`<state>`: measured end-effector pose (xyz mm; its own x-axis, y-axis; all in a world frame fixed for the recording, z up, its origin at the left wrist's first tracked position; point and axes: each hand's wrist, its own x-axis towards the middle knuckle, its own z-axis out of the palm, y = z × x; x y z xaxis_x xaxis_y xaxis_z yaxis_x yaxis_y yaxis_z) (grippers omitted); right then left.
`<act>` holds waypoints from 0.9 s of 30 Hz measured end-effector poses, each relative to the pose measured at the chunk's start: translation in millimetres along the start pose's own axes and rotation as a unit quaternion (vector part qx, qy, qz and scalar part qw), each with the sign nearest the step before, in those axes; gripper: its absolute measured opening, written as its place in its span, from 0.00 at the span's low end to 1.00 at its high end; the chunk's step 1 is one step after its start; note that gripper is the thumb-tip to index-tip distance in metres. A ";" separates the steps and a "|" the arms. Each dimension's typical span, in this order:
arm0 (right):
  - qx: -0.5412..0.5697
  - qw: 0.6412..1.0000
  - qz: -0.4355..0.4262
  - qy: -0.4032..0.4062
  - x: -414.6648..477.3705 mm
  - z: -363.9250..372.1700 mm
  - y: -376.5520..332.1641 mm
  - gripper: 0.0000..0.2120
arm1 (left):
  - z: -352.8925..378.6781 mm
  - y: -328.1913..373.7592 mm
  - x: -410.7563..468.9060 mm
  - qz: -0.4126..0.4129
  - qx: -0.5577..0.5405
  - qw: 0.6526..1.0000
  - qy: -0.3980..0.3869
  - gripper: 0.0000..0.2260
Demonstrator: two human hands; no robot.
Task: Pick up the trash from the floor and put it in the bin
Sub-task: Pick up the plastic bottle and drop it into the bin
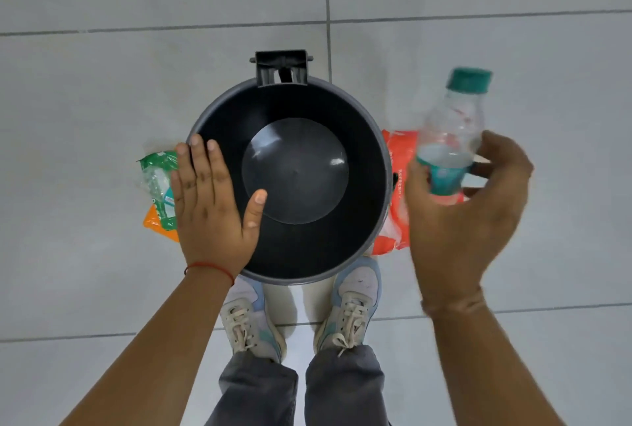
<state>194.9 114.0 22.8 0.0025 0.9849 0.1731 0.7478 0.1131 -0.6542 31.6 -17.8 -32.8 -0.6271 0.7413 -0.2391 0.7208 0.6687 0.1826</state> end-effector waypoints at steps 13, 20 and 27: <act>-0.286 0.799 0.002 -0.529 -64.9 155.7 3.8 0.18 | 7.0 13.5 2.5 -0.007 -0.013 1.000 0.016 0.36; -0.002 0.982 -0.075 -0.173 -34.6 84.0 -31.3 0.10 | 9.5 14.0 0.4 -0.030 -0.030 0.998 0.036 0.35; -0.081 0.978 0.191 -0.025 2.6 50.9 76.7 0.14 | 9.8 12.8 0.0 -0.025 -0.035 0.998 0.042 0.35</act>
<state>218.4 131.9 -64.4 0.2735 0.9566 -0.1005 0.7941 -0.2835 -0.5375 43.7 -9.8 -39.8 -0.6862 0.7076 -0.1687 0.6680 0.7047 0.2390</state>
